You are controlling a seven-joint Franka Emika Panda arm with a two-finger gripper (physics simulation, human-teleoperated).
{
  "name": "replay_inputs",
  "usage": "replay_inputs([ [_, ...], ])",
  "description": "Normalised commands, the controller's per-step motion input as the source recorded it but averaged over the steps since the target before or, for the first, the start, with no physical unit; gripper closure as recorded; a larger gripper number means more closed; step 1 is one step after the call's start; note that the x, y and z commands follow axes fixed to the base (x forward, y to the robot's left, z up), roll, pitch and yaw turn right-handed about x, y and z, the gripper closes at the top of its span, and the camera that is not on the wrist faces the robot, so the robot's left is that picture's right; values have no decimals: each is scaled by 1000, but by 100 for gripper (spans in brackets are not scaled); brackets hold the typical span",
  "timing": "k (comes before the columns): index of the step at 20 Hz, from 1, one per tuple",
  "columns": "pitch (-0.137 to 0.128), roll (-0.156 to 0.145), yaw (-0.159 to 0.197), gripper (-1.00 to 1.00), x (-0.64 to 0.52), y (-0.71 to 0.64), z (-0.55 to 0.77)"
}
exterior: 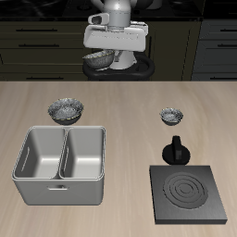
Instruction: Place the medium-sized bowl inside the left compartment of the bowl drainer
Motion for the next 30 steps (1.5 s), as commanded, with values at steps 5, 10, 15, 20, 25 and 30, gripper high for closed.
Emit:
replay_inputs([
  [5,57,-6,-10,100,259,-82,51],
  [10,-5,-48,12,100,299,-92,255],
  [15,23,-25,4,100,363,-123,265],
  [20,8,-26,31,100,397,-113,240],
  [25,44,38,-15,100,455,-72,120],
  [30,43,26,-58,100,489,-152,64],
])
